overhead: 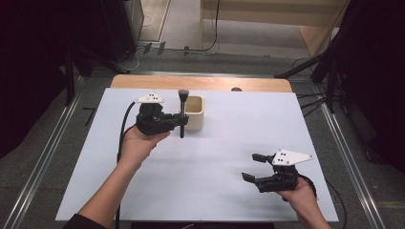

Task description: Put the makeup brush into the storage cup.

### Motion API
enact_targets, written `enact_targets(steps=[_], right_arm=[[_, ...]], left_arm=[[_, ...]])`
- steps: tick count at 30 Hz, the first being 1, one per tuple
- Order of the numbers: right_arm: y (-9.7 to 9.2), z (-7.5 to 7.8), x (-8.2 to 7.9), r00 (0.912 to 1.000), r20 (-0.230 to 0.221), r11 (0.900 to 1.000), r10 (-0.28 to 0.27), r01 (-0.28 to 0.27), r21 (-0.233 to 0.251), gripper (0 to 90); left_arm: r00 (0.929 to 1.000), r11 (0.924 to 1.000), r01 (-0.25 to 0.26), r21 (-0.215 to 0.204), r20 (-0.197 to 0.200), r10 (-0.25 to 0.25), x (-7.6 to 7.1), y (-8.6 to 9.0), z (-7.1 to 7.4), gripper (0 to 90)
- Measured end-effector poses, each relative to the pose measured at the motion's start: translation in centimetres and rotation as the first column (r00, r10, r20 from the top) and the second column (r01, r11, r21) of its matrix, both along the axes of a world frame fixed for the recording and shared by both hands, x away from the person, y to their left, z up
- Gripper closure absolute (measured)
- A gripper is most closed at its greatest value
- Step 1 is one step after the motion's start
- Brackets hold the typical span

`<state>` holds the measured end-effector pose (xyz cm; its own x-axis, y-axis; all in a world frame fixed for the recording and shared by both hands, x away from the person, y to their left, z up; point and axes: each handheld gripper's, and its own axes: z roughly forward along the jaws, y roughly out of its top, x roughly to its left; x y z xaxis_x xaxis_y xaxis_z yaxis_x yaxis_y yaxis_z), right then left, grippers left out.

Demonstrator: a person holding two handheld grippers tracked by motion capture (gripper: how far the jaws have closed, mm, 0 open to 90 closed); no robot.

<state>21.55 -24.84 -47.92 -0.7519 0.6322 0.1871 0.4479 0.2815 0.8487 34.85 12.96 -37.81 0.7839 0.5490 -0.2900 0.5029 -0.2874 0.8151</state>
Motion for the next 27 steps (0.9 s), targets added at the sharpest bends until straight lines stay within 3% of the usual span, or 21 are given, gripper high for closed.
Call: enact_targets(steps=[13,17,21,27], right_arm=[[0.3,-0.1,0.3,0.9999,-0.007,0.9999,0.013,-0.013,0.005,20.8],[0.4,-0.1,0.3,0.9997,-0.015,0.9998,0.018,-0.018,-0.001,20.8],[0.5,-0.2,0.3,0.9996,-0.017,0.9998,0.022,-0.022,-0.002,20.8],[0.5,-0.1,0.4,0.9996,-0.015,0.9997,0.024,-0.024,0.002,20.8]], left_arm=[[0.9986,0.9991,-0.042,-0.003,0.033,0.043,2.2,-0.8,0.6,79.1],[0.997,0.9961,-0.072,-0.05,0.025,0.074,2.8,-1.0,0.6,79.1],[0.9949,0.9937,-0.092,-0.064,0.036,0.094,3.4,-1.3,0.8,79.1],[0.9913,0.9921,-0.115,-0.051,0.058,0.118,4.3,-1.5,0.9,79.1]])
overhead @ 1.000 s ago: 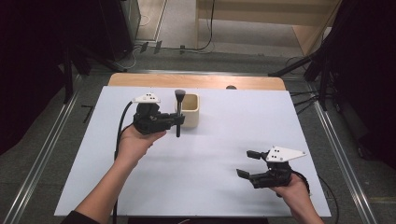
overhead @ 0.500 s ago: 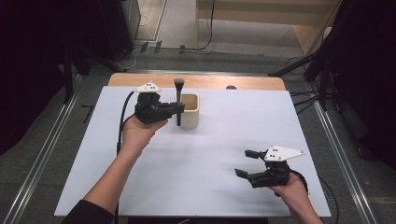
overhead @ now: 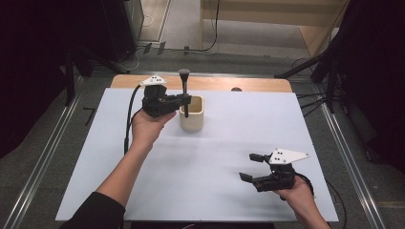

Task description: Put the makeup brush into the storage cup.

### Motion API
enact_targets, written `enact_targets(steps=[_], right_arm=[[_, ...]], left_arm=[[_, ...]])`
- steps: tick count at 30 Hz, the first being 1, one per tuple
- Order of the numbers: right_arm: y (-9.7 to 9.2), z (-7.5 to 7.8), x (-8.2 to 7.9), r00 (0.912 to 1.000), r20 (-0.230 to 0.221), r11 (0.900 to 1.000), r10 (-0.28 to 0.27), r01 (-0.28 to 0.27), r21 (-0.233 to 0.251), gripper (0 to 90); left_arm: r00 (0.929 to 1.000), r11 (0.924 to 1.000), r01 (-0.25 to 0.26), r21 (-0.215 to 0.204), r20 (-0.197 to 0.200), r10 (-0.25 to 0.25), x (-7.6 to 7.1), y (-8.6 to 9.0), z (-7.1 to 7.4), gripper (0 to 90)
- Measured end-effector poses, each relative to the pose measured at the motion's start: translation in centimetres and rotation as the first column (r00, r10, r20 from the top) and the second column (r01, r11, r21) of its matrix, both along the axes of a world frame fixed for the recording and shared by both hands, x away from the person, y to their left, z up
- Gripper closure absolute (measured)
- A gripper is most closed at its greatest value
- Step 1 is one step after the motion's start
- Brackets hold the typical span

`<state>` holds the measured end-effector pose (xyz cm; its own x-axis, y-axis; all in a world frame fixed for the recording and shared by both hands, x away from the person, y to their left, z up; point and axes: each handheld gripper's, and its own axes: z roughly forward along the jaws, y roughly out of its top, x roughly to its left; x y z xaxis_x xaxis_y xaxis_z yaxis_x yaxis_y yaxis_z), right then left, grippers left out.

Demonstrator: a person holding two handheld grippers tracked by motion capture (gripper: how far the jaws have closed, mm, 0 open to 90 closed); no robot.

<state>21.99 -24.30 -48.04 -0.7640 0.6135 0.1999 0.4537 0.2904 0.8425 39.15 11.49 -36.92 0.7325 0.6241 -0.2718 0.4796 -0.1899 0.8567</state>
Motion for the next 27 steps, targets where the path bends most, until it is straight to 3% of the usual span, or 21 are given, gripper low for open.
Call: enact_targets(steps=[2,4,6,17,21,27], right_arm=[[0.0,0.0,0.0,1.0,0.002,1.0,-0.001,0.001,-0.001,20.8],[0.0,0.0,0.0,1.0,0.0,1.0,-0.002,0.002,0.002,20.8],[0.0,0.1,0.0,1.0,0.001,1.0,-0.003,0.003,-0.004,20.8],[0.1,0.1,0.1,1.0,-0.003,1.0,0.0,0.0,0.001,20.8],[0.1,0.0,0.1,1.0,-0.004,1.0,0.003,-0.003,0.001,20.8],[0.1,0.0,0.1,1.0,-0.003,1.0,0.005,-0.005,0.004,20.8]], left_arm=[[0.9999,0.9999,-0.013,0.003,0.011,0.012,0.3,0.0,0.0,79.1],[0.9986,0.9998,-0.019,0.009,0.049,0.019,0.5,0.0,-0.1,79.2],[0.9985,0.9996,-0.027,-0.007,0.047,0.028,0.8,-0.1,-0.2,79.2],[0.9952,0.9988,-0.049,0.002,0.084,0.049,2.4,-1.0,-0.3,79.2],[0.9932,0.9983,-0.049,0.029,0.107,0.046,2.8,-1.5,-0.5,79.2],[0.9917,0.9983,-0.056,0.019,0.117,0.053,3.5,-2.0,-1.2,79.2]])
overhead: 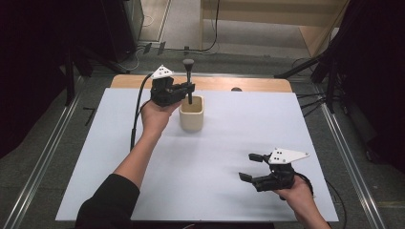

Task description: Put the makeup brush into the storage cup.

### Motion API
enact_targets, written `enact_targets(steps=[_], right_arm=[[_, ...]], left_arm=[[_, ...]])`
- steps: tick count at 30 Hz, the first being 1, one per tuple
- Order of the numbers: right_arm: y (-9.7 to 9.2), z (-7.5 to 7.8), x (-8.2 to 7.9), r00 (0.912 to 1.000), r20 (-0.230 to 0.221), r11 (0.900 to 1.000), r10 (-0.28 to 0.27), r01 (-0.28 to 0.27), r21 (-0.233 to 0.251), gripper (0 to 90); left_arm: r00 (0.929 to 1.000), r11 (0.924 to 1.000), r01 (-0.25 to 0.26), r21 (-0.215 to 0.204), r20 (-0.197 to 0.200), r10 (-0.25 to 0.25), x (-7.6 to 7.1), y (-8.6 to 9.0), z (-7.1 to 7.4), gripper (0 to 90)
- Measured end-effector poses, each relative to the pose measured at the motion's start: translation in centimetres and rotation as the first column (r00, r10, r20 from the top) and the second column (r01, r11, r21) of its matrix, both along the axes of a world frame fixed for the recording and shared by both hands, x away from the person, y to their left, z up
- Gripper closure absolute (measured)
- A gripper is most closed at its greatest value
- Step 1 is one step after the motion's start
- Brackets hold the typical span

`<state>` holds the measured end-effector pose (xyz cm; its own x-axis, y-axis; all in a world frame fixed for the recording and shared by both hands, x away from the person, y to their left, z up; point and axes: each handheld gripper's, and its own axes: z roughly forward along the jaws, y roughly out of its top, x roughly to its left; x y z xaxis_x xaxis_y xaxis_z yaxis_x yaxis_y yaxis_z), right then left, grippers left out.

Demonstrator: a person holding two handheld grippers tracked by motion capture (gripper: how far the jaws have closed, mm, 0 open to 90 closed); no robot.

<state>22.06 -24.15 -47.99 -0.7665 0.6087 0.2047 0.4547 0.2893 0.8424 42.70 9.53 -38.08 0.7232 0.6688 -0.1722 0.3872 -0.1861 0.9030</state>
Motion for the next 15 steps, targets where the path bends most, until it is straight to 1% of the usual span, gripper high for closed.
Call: enact_targets(steps=[1,2,5,7,13,15], right_arm=[[0.0,0.0,0.0,1.0,0.0,1.0,0.0,0.0,0.0,20.8],[0.0,0.0,0.0,1.0,-0.003,1.0,-0.001,0.001,-0.001,20.8],[0.0,0.0,0.0,1.0,-0.002,1.0,0.0,0.0,0.0,20.8],[0.0,0.0,0.0,1.0,-0.002,1.0,0.0,0.0,-0.001,20.8],[0.0,0.0,0.0,1.0,-0.003,1.0,0.003,-0.003,-0.002,20.9],[0.0,0.0,0.0,1.0,-0.004,1.0,0.003,-0.003,-0.002,20.9]], left_arm=[[1.0,0.9999,-0.003,0.011,-0.001,0.003,0.1,-0.1,-0.2,79.2],[1.0,1.0,-0.002,0.008,-0.004,0.002,0.3,-0.1,-0.4,79.2],[1.0,1.0,0.008,0.004,0.005,-0.008,0.4,-0.4,-0.8,79.2],[0.9999,0.9998,0.01,0.015,0.012,-0.01,0.4,-0.6,-1.0,79.1],[0.9999,0.9996,0.016,0.023,0.002,-0.016,0.6,-0.8,-1.8,79.1],[0.9999,0.9996,0.01,0.026,-0.003,-0.01,0.7,-0.7,-2.1,79.1]])
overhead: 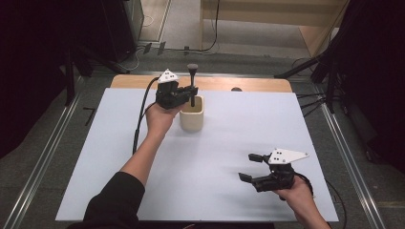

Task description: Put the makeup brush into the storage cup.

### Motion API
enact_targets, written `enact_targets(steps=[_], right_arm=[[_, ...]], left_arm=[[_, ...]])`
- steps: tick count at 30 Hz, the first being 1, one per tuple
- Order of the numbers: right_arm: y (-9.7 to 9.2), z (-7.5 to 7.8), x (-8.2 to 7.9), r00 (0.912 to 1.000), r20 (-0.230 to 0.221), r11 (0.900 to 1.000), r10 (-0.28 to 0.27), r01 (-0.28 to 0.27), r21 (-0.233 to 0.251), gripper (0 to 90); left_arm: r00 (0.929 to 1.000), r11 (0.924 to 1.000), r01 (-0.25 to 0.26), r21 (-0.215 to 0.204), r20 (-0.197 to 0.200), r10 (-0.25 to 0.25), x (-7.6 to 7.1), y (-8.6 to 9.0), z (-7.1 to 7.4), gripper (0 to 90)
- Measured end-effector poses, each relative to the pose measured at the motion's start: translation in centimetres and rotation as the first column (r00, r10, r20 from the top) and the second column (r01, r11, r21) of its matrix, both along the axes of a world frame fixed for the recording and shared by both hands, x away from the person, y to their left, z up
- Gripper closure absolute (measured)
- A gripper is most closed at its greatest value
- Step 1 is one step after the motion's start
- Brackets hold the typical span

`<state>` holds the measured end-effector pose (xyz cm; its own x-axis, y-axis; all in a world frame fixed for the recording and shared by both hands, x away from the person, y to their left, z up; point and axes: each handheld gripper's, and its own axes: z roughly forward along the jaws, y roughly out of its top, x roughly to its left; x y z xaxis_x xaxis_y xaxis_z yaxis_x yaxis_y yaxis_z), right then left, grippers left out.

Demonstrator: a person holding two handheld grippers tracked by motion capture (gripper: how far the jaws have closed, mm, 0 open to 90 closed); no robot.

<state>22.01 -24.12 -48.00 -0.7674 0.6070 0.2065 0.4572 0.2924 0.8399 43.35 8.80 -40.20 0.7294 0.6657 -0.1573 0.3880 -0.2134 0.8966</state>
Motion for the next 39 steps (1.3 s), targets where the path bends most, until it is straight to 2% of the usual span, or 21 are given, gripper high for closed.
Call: enact_targets(steps=[4,5,7,11,18,36,38,39], right_arm=[[0.0,0.0,0.0,1.0,0.002,1.0,0.001,-0.001,0.001,20.9],[0.0,0.0,0.0,1.0,0.001,1.0,0.002,-0.002,0.0,20.9],[0.0,0.0,0.0,1.0,0.001,1.0,0.0,0.0,-0.001,20.9],[0.1,0.0,0.0,1.0,0.0,1.0,0.001,-0.001,-0.003,20.9],[0.1,0.0,0.0,1.0,0.0,1.0,0.003,-0.003,-0.004,20.9],[0.2,0.0,0.0,1.0,-0.001,0.9999,0.009,-0.009,-0.007,20.9],[0.2,0.0,0.0,0.9999,0.0,0.9999,0.011,-0.011,-0.006,20.9],[0.2,0.0,0.0,0.9999,0.0,0.9999,0.012,-0.012,-0.006,20.9]], left_arm=[[1.0,0.9999,-0.006,0.015,-0.006,0.006,0.0,0.2,-0.6,79.1],[1.0,1.0,-0.005,0.001,-0.006,0.005,0.0,0.2,-0.7,79.1],[0.9999,0.9999,-0.01,-0.001,-0.01,0.01,-0.1,0.3,-0.9,79.1],[0.9999,0.9999,-0.009,0.013,-0.014,0.009,-0.2,0.4,-1.5,79.1],[0.9997,1.0,0.0,0.007,-0.024,0.0,-0.7,0.3,-2.2,79.0],[0.9988,0.9999,0.002,0.015,-0.049,-0.001,-0.7,0.7,-2.2,78.8],[0.9986,1.0,-0.003,0.006,-0.052,0.004,-0.7,0.8,-2.1,74.7],[0.9979,0.9999,-0.012,-0.003,-0.063,0.011,-0.7,0.9,-1.9,64.5]])
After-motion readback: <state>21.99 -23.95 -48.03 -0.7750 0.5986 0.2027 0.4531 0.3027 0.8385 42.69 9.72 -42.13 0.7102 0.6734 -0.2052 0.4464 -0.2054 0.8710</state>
